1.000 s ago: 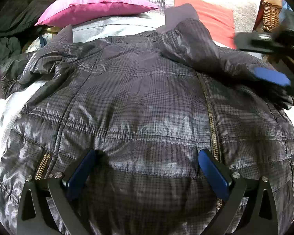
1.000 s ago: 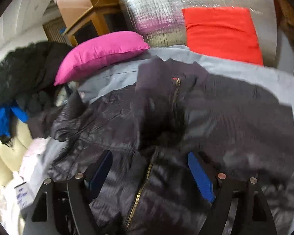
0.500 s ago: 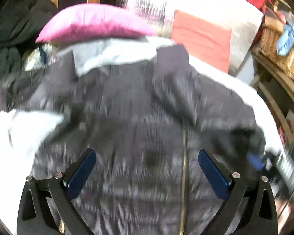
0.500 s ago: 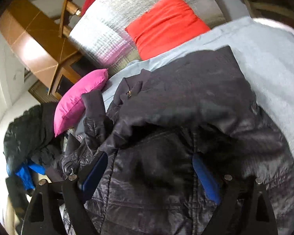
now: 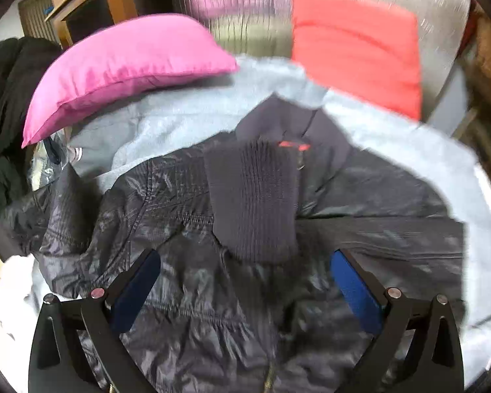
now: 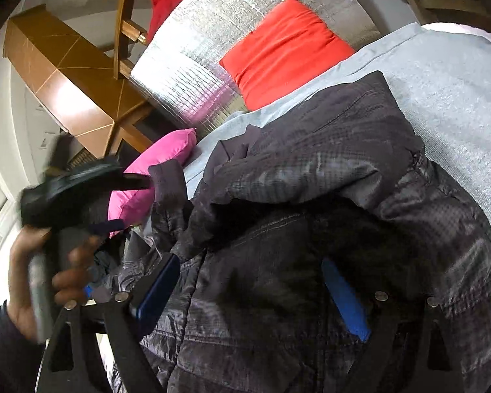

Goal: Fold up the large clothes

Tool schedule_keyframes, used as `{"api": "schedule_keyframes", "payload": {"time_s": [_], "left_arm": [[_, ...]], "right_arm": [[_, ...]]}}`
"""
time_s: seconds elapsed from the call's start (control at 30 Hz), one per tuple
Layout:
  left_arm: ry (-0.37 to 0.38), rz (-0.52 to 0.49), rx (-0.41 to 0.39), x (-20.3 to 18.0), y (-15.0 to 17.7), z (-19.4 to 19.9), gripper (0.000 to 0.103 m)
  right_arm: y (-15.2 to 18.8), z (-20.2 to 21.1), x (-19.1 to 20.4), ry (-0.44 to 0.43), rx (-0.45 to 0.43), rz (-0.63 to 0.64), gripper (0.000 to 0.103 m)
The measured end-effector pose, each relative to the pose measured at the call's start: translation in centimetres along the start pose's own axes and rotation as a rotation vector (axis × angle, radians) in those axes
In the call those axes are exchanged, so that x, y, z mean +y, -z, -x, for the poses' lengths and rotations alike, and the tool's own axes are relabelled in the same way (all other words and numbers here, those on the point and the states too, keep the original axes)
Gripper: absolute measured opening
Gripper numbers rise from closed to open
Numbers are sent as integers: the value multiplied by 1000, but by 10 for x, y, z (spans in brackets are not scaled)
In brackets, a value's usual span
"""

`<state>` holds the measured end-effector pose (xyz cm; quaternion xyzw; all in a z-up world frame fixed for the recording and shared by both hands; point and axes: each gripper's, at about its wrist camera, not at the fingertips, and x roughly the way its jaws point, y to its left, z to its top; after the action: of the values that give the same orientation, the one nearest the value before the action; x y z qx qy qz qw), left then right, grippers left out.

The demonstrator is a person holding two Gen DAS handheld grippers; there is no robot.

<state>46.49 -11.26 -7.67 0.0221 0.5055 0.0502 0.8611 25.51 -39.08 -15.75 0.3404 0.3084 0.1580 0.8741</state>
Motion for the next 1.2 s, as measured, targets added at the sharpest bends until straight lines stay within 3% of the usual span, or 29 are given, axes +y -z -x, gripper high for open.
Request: {"api": "schedule_keyframes", "payload": {"time_s": [0.03,0.07,0.13,0.2,0.27,0.43,0.5,0.57,0.7,0.73,0.77,0.83,0.9,1.03,1.07,1.13,1.2], "left_arm": [[-19,14,30,4,-1,-10,90],[1,39,43,11,3,-13,62],[76,128,39,38,13,-11,33],[91,216,-58,68,29,2,31],[98,275,-101,93,48,6,29],[203,395,-32,129,84,-21,29],[243,425,-16,134,93,-29,33],[236,457,-8,140,100,-34,61],[263,507,-16,153,103,-41,64],[273,506,-20,153,102,-41,47],[262,494,-21,152,99,-41,21],[239,461,-33,151,93,-35,12],[226,413,-97,147,84,-21,11],[213,294,-316,135,74,29,11],[192,270,-341,133,75,32,11],[160,272,-299,136,80,16,11],[129,322,-191,142,94,-18,11]], "right_arm": [[1,0,0,2,0,3,91],[1,1,0,4,1,6,91],[3,2,-2,5,2,9,91],[3,2,-2,0,1,5,91],[4,1,-2,4,1,7,91],[4,0,-1,12,2,17,91],[5,-1,0,16,2,21,91],[5,-2,0,20,3,25,91],[6,-3,1,25,4,29,91],[6,-4,1,26,4,29,91],[5,-4,2,26,4,29,91],[5,-4,1,26,4,29,91],[5,-4,1,24,3,28,91],[6,-4,1,23,2,27,91],[7,-5,1,23,2,28,91],[7,-5,2,24,2,29,91],[7,-5,2,22,1,28,91]]}}
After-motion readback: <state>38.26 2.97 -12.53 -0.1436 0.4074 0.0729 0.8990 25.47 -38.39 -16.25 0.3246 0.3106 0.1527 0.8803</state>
